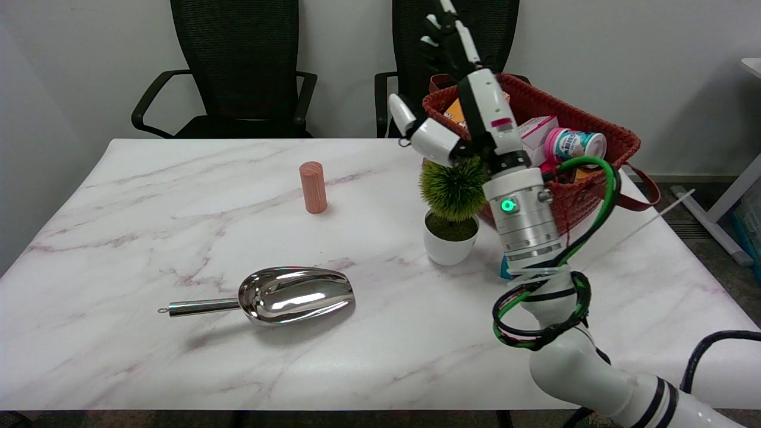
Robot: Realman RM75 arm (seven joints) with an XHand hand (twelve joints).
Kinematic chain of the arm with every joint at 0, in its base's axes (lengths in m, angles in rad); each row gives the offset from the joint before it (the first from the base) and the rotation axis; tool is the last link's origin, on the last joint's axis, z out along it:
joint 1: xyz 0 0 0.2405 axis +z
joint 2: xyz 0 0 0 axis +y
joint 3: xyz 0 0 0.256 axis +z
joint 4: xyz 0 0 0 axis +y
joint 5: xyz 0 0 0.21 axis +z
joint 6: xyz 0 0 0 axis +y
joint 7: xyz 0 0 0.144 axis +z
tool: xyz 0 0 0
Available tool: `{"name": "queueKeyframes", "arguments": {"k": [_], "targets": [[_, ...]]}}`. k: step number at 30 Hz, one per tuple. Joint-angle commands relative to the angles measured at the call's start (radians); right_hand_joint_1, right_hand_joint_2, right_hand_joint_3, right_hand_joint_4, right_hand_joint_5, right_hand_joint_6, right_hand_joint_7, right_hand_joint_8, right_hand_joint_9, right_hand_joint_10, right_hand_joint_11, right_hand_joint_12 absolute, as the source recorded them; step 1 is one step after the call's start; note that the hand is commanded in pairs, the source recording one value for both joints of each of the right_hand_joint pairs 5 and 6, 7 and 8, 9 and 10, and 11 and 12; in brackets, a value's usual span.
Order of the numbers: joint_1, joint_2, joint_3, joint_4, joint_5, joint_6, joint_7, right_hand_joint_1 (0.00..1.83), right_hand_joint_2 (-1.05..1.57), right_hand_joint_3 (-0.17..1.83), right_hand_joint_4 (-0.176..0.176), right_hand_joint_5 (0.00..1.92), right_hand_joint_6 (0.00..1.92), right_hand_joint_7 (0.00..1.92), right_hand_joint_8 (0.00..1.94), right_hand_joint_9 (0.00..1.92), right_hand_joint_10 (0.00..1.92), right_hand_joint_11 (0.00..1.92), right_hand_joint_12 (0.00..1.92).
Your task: Pick up the wooden cylinder.
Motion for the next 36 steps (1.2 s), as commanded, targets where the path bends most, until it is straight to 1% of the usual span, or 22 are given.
{"name": "queueKeyframes", "arguments": {"k": [1, 5, 7, 9, 11, 13, 16, 19, 23, 26, 29, 31, 34, 36], "targets": [[0.143, -0.116, -0.08, -0.046, 0.006, -0.2, -0.222, 1.04, 0.99, 0.4, 0.0, 0.05, 0.05, 0.19, 0.19, 0.33, 0.33, 0.41, 0.41], [0.174, -0.129, -0.109, -0.086, 0.004, -0.21, -0.257, 1.04, 0.98, 0.41, 0.0, 0.06, 0.06, 0.18, 0.18, 0.33, 0.33, 0.41, 0.41], [0.19, -0.132, -0.124, -0.096, 0.004, -0.22, -0.311, 1.05, 0.97, 0.41, 0.0, 0.06, 0.06, 0.18, 0.18, 0.33, 0.33, 0.41, 0.41], [0.206, -0.141, -0.142, -0.1, 0.005, -0.224, -0.4, 1.06, 0.96, 0.41, 0.0, 0.07, 0.07, 0.18, 0.18, 0.33, 0.33, 0.43, 0.43], [0.208, -0.153, -0.149, -0.101, 0.014, -0.225, -0.47, 1.1, 0.88, 0.41, 0.0, 0.08, 0.08, 0.2, 0.2, 0.35, 0.35, 0.45, 0.45], [0.203, -0.164, -0.15, -0.105, 0.015, -0.226, -0.506, 1.12, 0.81, 0.44, 0.0, 0.08, 0.08, 0.21, 0.21, 0.34, 0.34, 0.45, 0.45], [0.197, -0.173, -0.146, -0.119, 0.015, -0.224, -0.515, 1.16, 0.71, 0.48, 0.0, 0.07, 0.07, 0.2, 0.2, 0.32, 0.32, 0.43, 0.43], [0.197, -0.177, -0.15, -0.139, 0.016, -0.224, -0.514, 1.16, 0.68, 0.5, 0.0, 0.06, 0.06, 0.2, 0.2, 0.31, 0.31, 0.42, 0.42], [0.19, -0.195, -0.15, -0.161, 0.037, -0.224, -0.517, 1.19, 0.62, 0.45, 0.0, 0.05, 0.05, 0.21, 0.21, 0.3, 0.3, 0.43, 0.43], [0.192, -0.197, -0.15, -0.184, 0.038, -0.226, -0.517, 1.19, 0.58, 0.43, 0.0, 0.05, 0.05, 0.21, 0.21, 0.26, 0.26, 0.39, 0.39], [0.198, -0.198, -0.153, -0.213, 0.033, -0.236, -0.517, 1.14, 0.48, 0.47, 0.0, 0.07, 0.07, 0.18, 0.18, 0.23, 0.23, 0.36, 0.36], [0.203, -0.198, -0.153, -0.233, 0.029, -0.249, -0.519, 1.12, 0.47, 0.42, 0.0, 0.07, 0.07, 0.16, 0.16, 0.22, 0.22, 0.36, 0.36], [0.21, -0.198, -0.153, -0.259, 0.028, -0.249, -0.546, 1.09, 0.49, 0.29, 0.0, 0.08, 0.08, 0.16, 0.16, 0.22, 0.22, 0.36, 0.36], [0.212, -0.198, -0.156, -0.271, 0.025, -0.244, -0.568, 1.09, 0.49, 0.24, 0.0, 0.08, 0.08, 0.15, 0.15, 0.22, 0.22, 0.36, 0.36]]}}
